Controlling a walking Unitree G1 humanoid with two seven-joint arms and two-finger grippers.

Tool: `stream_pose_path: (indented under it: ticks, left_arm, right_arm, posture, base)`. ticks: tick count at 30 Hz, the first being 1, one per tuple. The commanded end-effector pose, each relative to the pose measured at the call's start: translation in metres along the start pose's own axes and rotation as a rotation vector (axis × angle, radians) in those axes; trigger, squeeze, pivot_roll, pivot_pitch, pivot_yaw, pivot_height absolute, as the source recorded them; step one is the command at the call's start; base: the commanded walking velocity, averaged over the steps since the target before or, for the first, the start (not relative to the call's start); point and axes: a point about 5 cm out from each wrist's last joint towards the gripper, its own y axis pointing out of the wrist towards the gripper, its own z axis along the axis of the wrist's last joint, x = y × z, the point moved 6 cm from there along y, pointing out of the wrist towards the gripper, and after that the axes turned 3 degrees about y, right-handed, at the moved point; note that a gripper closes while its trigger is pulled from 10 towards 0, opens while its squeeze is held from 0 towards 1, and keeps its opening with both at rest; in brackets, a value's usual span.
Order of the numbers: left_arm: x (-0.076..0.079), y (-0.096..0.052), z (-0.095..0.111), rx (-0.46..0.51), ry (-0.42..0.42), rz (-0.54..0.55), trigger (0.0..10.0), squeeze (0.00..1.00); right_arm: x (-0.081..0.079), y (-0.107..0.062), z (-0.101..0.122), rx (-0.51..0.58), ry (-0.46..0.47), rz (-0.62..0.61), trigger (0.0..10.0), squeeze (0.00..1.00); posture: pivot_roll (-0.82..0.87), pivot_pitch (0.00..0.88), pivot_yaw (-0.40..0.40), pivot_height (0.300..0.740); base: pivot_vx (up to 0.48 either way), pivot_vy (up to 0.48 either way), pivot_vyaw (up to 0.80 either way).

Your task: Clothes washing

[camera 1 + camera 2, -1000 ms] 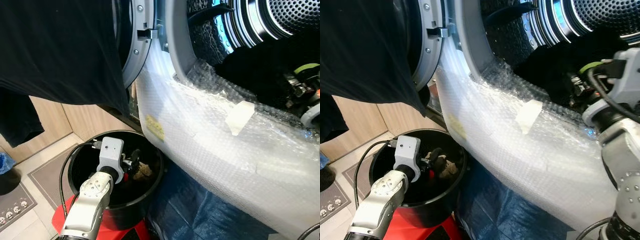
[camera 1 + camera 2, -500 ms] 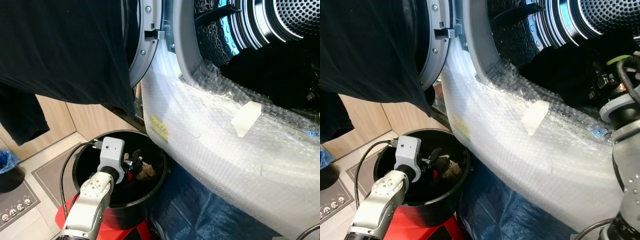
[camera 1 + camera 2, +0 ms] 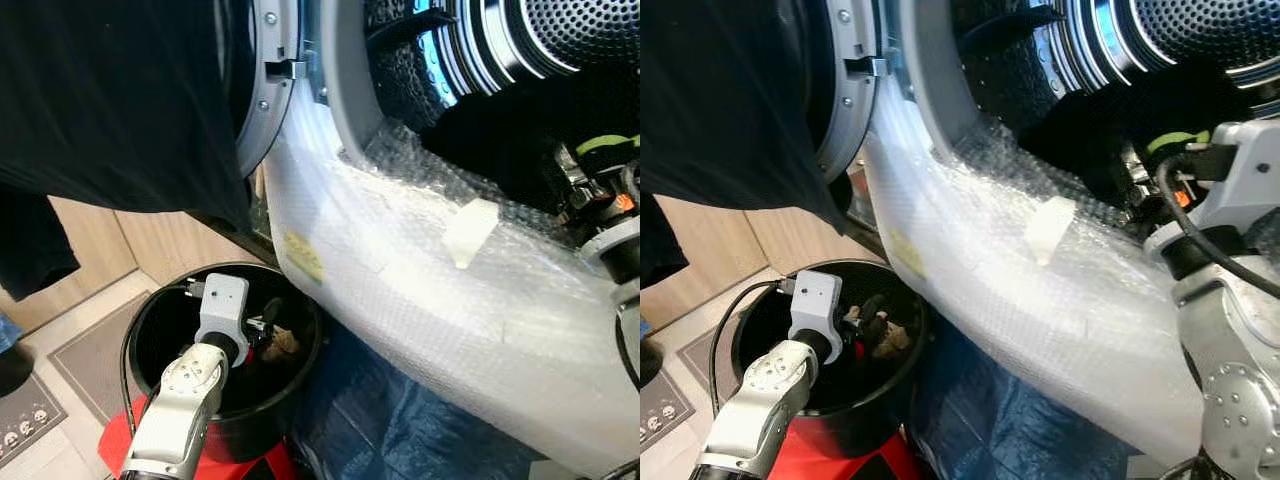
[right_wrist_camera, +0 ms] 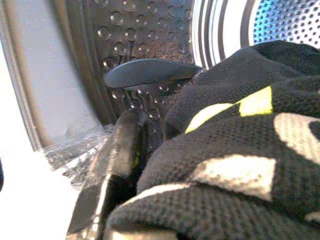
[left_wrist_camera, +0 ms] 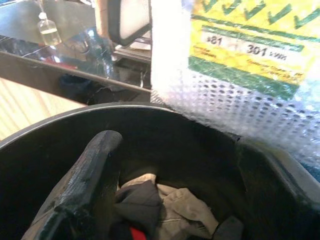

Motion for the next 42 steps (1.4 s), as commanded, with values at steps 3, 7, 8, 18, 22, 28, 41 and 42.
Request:
stream_pose_path:
  ticks: [3, 7, 8, 18, 22, 28, 41, 42]
  left_arm:
    - [-0.002, -0.001, 0.003, 0.001, -0.001, 0.012, 10.0, 0.0]
    - [-0.002, -0.001, 0.002, 0.001, -0.003, 0.014, 10.0, 0.0]
    - [-0.002, -0.001, 0.002, 0.001, -0.003, 0.014, 10.0, 0.0]
    - [-0.001, -0.002, 0.001, 0.001, -0.004, 0.009, 10.0, 0.0]
    - [0.0, -0.002, 0.0, 0.0, -0.003, 0.006, 10.0, 0.0]
    - [0.0, -0.002, 0.0, 0.0, -0.003, 0.006, 10.0, 0.0]
    - [0.003, 0.003, 0.005, 0.006, 0.002, -0.015, 10.0, 0.0]
    - [0.002, 0.004, 0.006, 0.007, 0.003, -0.014, 10.0, 0.0]
  right_arm:
    - [-0.006, 0.0, 0.017, 0.062, -0.025, 0.023, 4.9, 0.0]
    - [-0.012, -0.002, 0.021, 0.084, -0.038, 0.059, 0.0, 0.0]
    - [-0.014, -0.003, 0.023, 0.091, -0.045, 0.067, 0.0, 0.0]
    - [-0.011, -0.012, 0.022, 0.063, -0.073, 0.116, 10.0, 0.0]
    - [-0.011, -0.02, 0.022, 0.054, -0.066, 0.153, 10.0, 0.0]
    - [-0.011, -0.021, 0.022, 0.052, -0.068, 0.158, 10.0, 0.0]
    - [0.026, -0.075, -0.006, -0.042, -0.068, 0.093, 10.0, 0.0]
    - [0.02, -0.07, 0.001, -0.007, -0.065, 0.109, 10.0, 0.0]
  posture:
    - [0.07, 0.064, -0.034, 0.74]
    - [0.07, 0.064, -0.035, 0.74]
    - [0.07, 0.064, -0.035, 0.74]
    - [0.07, 0.033, -0.037, 0.74]
    - [0.07, 0.033, -0.037, 0.74]
    - [0.07, 0.033, -0.037, 0.74]
    - [0.04, 0.057, -0.018, 0.74]
    - [0.04, 0.058, -0.018, 0.74]
  base:
    - [0.0, 0.0, 0.0]
    - [0.0, 0.0, 0.0]
    - [0.0, 0.0, 0.0]
    - [0.0, 0.0, 0.0]
    - [0.0, 0.0, 0.0]
    - [0.0, 0.0, 0.0]
    - [0.0, 0.0, 0.0]
    - [0.0, 0.0, 0.0]
